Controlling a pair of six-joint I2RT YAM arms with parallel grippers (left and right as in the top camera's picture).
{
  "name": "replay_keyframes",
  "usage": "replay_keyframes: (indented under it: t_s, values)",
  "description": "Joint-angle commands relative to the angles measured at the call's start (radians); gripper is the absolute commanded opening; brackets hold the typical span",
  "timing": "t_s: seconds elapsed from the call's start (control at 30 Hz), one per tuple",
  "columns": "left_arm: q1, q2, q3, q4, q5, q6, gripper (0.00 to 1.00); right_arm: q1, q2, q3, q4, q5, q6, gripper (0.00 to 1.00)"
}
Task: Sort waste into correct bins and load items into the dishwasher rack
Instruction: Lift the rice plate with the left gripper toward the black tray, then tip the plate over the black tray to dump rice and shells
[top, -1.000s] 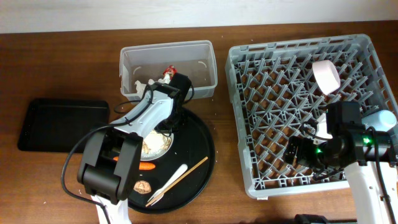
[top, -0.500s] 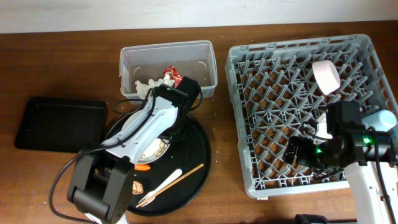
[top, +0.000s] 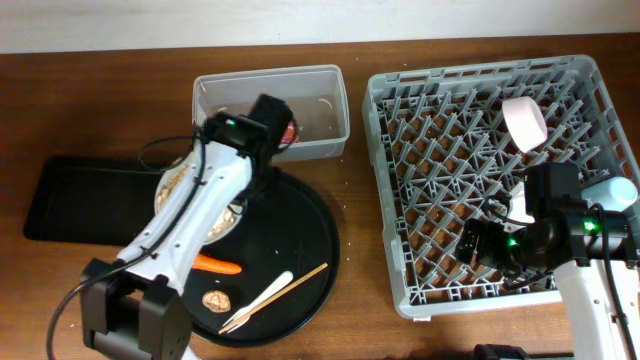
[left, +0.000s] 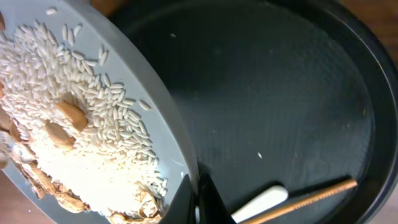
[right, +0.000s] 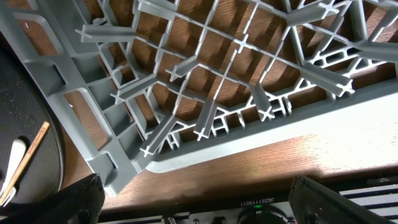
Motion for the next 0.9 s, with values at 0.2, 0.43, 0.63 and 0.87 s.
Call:
replay_keyframes:
  t_s: [0.2, 0.43, 0.63, 0.87]
  values:
    - [0.298, -0.030, 0.032, 0.115, 0.106, 0.199, 0.01, 0.006, -0.008, -0.007, 0.000, -0.009, -0.011, 0.99]
    - [0.495, -0.030, 0.032, 0.225, 0.250, 0.300, 0.01, 0.006, -0.008, -0.007, -0.001, -0.009, -0.011, 0.99]
    - [0.631, -0.030, 0.032, 0.304, 0.412, 0.298, 0.01, 0.006, -0.008, -0.007, -0.003, -0.009, -0.010, 0.99]
    - [0.758, -0.030, 0.030, 0.350, 0.550, 0.265, 0.01, 0.006, -0.008, -0.007, -0.004, -0.009, -0.010, 0.99]
